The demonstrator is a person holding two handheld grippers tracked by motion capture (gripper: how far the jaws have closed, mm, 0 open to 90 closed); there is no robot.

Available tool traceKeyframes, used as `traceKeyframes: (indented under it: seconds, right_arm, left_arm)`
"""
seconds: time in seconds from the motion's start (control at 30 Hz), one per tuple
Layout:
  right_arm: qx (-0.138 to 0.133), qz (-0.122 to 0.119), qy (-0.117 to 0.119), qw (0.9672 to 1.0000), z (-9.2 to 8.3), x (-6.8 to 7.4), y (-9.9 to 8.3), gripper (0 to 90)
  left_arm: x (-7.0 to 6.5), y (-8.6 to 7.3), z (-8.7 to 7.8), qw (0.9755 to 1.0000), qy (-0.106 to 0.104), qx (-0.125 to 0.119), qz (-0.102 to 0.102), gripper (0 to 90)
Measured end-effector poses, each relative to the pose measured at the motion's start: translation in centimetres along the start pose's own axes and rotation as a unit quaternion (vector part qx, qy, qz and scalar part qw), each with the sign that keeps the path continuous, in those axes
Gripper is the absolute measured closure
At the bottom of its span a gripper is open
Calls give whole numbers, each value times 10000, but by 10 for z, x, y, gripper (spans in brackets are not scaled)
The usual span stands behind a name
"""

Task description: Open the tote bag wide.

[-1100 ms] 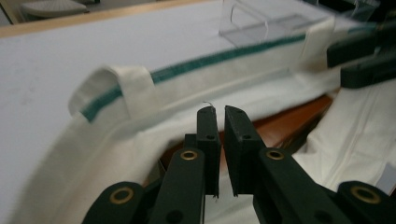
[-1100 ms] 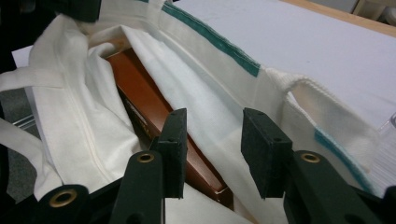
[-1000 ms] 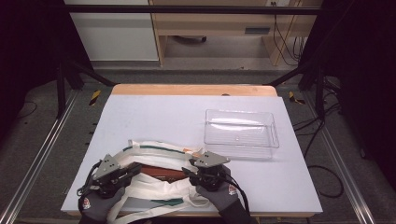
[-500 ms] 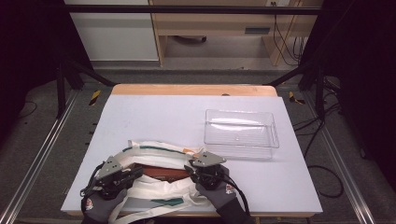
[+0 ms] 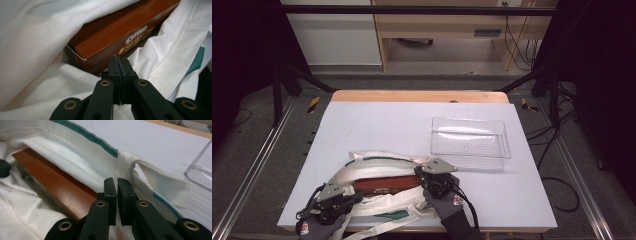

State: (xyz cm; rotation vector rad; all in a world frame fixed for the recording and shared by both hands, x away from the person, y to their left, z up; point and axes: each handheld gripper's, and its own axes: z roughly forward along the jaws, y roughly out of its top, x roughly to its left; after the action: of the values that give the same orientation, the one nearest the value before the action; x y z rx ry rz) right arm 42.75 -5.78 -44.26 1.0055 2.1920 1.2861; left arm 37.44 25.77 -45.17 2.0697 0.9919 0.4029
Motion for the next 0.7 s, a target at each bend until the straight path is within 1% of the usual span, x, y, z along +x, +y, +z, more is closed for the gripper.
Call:
traceKeyframes:
  seconds: [0.07, 0.1, 0.17, 0.2, 0.3, 0.37, 0.4, 0.43, 0.5, 0.53, 0.6, 0.63, 0.67, 0.7]
  right_arm:
    - [-18, 19, -101, 9999, 2, -1, -1, 864]
    - [-18, 19, -101, 9999, 2, -1, -1, 864]
    - [-18, 81, -197, 9998, 8, -6, -3, 861]
    - [-10, 87, -214, 9997, 9, -7, -4, 861]
    - [-1, 104, -272, 9996, 13, -8, -6, 860]
    - [160, 135, -309, 9993, 21, -10, -12, 860]
    - [160, 135, -309, 9993, 21, -10, -12, 860]
    - [239, 174, -298, 9991, 27, -12, -19, 861]
    - [265, 186, -294, 9990, 28, -12, -20, 860]
    - [246, 240, -281, 9990, 27, -13, -20, 857]
    - [222, 303, -256, 9990, 26, -13, -20, 840]
    - [196, 318, -246, 9990, 25, -13, -19, 825]
    - [164, 371, -210, 9990, 22, -13, -18, 802]
    - [115, 368, -130, 9992, 19, -13, -16, 785]
  left_arm:
    - [0, -1, 2, 10000, -1, 80, 1, 896]
    - [0, -1, 2, 10000, -1, 80, 1, 897]
    - [0, -2, 5, 9999, -7, 155, 29, 897]
    - [0, -3, 6, 9998, 9, 175, 64, 897]
    - [-1, -4, 8, 9998, -1, 193, 47, 897]
    - [-1, -4, 9, 9998, -7, 207, 36, 898]
    - [-1, -4, 9, 9998, -6, 208, 50, 898]
    - [-1, -4, 9, 9998, -9, 199, 55, 897]
    - [-1, -4, 9, 9998, -15, 191, 52, 897]
    - [0, -4, 9, 9999, -31, 149, 23, 895]
    - [0, -4, 8, 10000, -49, 64, 51, 884]
    - [0, -4, 8, 10000, -49, 64, 51, 873]
    - [2, -3, 3, 9998, -101, -152, -15, 854]
    - [2, -3, 3, 9998, -101, -152, -15, 840]
